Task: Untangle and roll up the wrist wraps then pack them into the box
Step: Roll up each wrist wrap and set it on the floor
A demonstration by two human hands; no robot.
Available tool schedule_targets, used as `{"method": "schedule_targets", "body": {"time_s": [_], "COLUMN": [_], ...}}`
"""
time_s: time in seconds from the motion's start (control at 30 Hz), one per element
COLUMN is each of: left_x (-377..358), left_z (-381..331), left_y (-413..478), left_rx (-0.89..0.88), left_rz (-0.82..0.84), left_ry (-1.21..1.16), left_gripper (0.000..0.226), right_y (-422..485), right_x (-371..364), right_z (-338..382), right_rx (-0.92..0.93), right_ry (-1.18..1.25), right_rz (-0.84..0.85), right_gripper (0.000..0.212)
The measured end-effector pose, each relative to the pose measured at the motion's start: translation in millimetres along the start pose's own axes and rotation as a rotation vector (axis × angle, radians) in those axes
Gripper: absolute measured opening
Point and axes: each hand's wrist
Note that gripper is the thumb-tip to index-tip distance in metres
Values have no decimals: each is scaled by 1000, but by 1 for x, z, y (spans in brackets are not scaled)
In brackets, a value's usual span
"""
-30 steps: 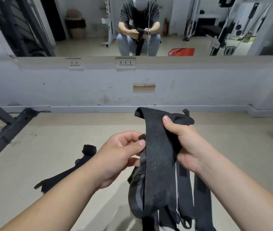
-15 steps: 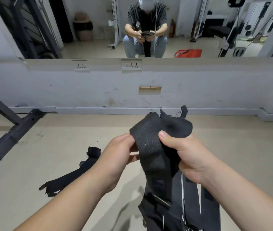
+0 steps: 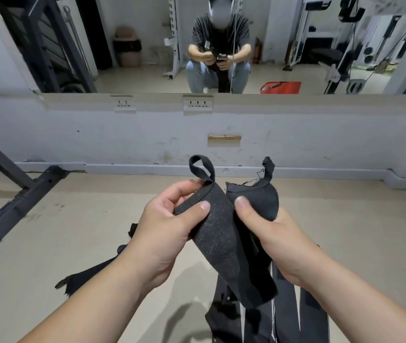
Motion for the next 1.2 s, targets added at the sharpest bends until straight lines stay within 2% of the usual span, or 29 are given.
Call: {"method": "schedule_targets", "body": {"time_s": [0.1, 0.27, 0.37, 0.43, 0.5, 0.57, 0.67, 0.8, 0.97, 1.07, 1.13, 1.2], "left_x": [1, 2, 0, -3, -5, -7, -7, -5, -5, -9, -11, -9], "left_z": [-1, -1, -6, -8, -8, -9, -9, -8, -9, -8, -6, 1], "left_y": [-2, -4, -7, -7, -6, -4, -2, 1, 1, 1, 1, 5], "left_rx": [-35, -28, -52, -64, -64, -53, -45, -38, 42, 34, -28, -155], "left_rz": [32, 167, 186, 150, 117, 86, 30, -6, 102, 73, -26, -225], "left_ry": [16, -57, -105, -91, -63, -38, -33, -80, -232, -248, -120, 211], "left_gripper": [31, 40, 36, 33, 28, 25, 23, 26, 32, 30, 22, 22], "right_y": [3, 7, 5, 3, 2, 1, -3, -6, -7, -7, -9, -10], "right_x": [2, 5, 4, 0, -4, -7, -12, -10, -7, -7, -11, -17], "right_z": [3, -1, 2, 0, -4, -5, -2, -5, -8, -10, -11, -13], "right_rx": [-54, 31, -94, -203, -270, -279, -234, -122, -41, -76, -90, -102], "right_ry": [-6, -48, 51, 162, 194, 247, 291, 132, 38, 91, 109, 146], "right_rz": [-32, -99, -5, 69, 116, 144, 215, 332, 340, 382, 371, 281], "right_gripper": [53, 30, 29, 36, 52, 63, 69, 37, 37, 38, 35, 23]}}
Point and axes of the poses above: each hand's wrist, its own y-axis towards the middle knuckle, its own x-axis out of the back of the hand, z = x × y, and after that the axes turned 12 degrees about y, right-handed
